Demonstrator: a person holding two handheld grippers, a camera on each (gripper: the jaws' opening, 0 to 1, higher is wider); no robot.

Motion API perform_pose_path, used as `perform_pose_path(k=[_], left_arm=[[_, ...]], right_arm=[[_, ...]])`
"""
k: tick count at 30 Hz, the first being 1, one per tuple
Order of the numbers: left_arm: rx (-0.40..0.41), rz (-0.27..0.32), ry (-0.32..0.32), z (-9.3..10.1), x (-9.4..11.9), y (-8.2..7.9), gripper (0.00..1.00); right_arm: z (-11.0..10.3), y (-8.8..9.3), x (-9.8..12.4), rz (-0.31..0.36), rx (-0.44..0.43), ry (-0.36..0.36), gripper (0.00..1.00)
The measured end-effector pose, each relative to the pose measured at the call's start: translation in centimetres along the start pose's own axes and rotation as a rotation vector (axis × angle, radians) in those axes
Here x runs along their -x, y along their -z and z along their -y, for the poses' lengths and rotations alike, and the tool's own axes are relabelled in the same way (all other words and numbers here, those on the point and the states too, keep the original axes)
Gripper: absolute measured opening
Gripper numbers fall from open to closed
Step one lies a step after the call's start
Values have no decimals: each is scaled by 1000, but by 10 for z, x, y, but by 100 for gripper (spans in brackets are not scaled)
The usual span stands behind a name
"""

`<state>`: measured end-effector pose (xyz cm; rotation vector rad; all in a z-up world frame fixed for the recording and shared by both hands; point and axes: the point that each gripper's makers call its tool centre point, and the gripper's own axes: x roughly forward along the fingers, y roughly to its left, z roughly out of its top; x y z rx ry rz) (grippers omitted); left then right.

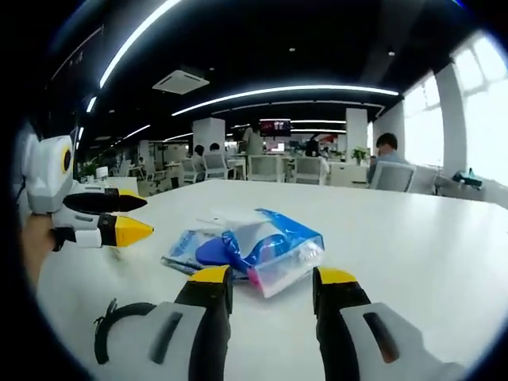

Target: Arrange the tabletop items into an orderly group along one side of the table until the central work area is clear of visible clutter.

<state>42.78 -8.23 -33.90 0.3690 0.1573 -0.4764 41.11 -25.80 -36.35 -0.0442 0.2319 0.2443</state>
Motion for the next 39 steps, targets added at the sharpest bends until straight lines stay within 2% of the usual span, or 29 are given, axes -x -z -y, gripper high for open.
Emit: perform_pose_path(k=[3, 6, 10, 14, 18, 23, 28, 36, 39], left_arm=[[-6, -19, 10, 0, -6, 5, 36], [50, -2, 28, -1, -12, 3, 36], [41, -8, 50, -2, -16, -3, 36], [5, 14, 67, -1, -25, -11, 35], [-47, -3, 88, 6, -40, -14, 35], [-21, -33, 129, 12, -55, -9, 35], [7, -33, 169, 17, -68, -9, 34], [-29, -74, 159, 12, -95, -4, 31], [16, -64, 181, 14, -101, -4, 30]], right_arm=[[4, 1, -4, -6, 3, 6, 39], [12, 5, -9, -40, 51, 41, 40], [12, 2, -13, -43, 35, 28, 41], [8, -4, -20, -54, 70, 16, 42], [7, -11, -26, -58, 99, 5, 42], [5, -12, -33, -70, 116, 0, 42], [4, -7, -41, -95, 137, -5, 42], [-4, -3, -48, -108, 154, -21, 41], [-2, -3, -49, -103, 151, -17, 41]])
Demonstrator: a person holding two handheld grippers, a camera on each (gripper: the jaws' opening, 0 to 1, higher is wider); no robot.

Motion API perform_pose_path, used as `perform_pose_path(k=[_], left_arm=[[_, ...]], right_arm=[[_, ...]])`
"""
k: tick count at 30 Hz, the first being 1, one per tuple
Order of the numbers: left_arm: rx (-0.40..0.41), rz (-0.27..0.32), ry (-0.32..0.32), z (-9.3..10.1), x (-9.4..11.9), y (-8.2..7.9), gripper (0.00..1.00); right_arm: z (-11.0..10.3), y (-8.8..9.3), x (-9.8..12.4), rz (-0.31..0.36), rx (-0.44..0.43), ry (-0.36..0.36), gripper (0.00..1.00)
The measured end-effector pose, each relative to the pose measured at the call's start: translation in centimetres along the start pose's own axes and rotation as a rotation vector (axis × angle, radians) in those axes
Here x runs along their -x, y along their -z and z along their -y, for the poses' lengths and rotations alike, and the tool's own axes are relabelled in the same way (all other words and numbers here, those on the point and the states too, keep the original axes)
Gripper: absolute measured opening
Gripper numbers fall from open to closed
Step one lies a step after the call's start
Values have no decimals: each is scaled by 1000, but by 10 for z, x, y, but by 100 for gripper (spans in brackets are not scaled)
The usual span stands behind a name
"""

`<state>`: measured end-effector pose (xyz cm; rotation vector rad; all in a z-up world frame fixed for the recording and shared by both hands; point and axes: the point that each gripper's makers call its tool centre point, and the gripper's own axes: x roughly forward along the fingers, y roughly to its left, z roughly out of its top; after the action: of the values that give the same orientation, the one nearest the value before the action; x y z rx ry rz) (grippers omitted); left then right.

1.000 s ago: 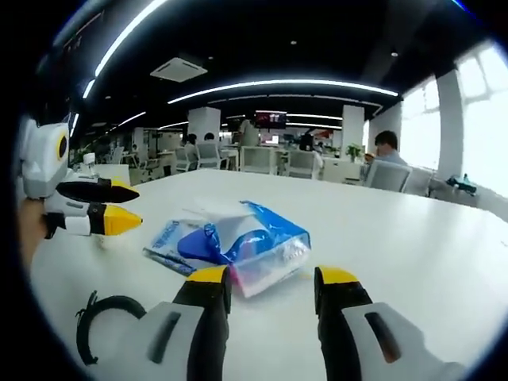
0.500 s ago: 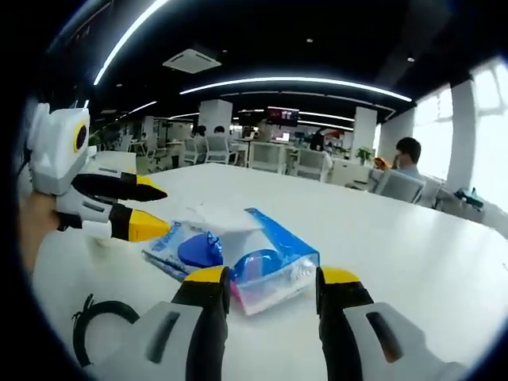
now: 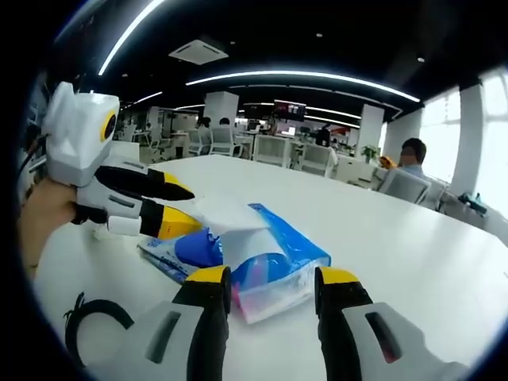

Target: Arrange the tabletop items into an orderly group along one side of the table until the central work area is clear of visible clutter.

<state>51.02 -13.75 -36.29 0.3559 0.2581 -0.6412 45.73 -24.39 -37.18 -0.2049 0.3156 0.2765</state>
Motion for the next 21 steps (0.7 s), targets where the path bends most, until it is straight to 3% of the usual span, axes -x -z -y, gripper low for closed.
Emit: perform_pose_path(k=[16, 21], left_arm=[[11, -48, 49, 0, -32, 7, 29], [25, -71, 59, 3, -40, 13, 24]], right_arm=[[-5, 7, -8, -14, -17, -14, 37], [-4, 8, -10, -21, -8, -14, 34]])
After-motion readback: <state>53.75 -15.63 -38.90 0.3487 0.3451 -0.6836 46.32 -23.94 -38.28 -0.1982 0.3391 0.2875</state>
